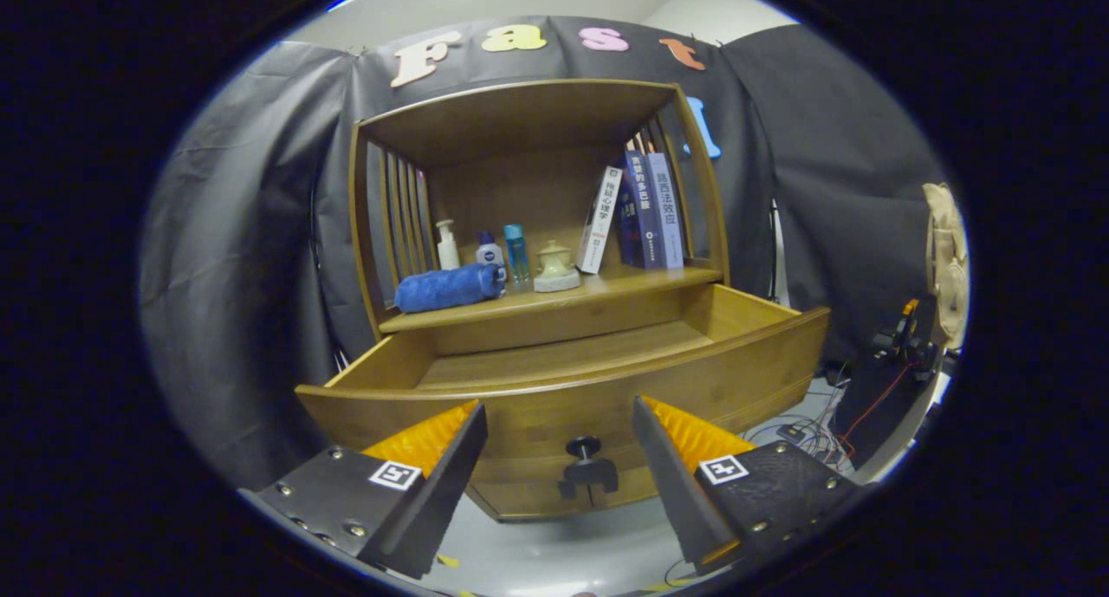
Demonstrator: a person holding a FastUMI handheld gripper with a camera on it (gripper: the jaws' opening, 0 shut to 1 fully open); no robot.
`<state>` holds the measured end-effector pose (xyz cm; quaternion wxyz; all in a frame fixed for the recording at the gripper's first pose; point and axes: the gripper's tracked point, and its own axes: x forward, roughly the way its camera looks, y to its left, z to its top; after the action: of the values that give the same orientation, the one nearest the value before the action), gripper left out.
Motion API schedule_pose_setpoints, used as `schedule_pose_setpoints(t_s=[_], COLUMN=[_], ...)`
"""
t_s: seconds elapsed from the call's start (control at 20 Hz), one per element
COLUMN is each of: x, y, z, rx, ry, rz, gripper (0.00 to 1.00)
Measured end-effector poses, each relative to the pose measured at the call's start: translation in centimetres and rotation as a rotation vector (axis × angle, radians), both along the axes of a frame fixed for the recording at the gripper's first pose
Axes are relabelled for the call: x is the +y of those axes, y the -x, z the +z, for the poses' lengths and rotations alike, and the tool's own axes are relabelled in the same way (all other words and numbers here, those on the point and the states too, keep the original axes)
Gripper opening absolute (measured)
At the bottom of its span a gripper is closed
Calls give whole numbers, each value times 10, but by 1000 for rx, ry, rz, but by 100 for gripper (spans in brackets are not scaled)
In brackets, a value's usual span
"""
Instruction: Pull open the drawer, take out the items inside it, and place them on the countertop above the cabinet.
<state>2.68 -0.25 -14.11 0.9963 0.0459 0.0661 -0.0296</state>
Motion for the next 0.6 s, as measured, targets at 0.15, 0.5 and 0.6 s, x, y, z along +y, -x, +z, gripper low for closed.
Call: schedule_pose_setpoints(t_s=[0.15,0.5,0.6], x=[-5,8,10], y=[-17,-37,-44], z=[-9,-14,-13], rx=[2,-18,-16], ry=[8,-35,-40], rz=[-21,49,52], gripper=[100,97,97])
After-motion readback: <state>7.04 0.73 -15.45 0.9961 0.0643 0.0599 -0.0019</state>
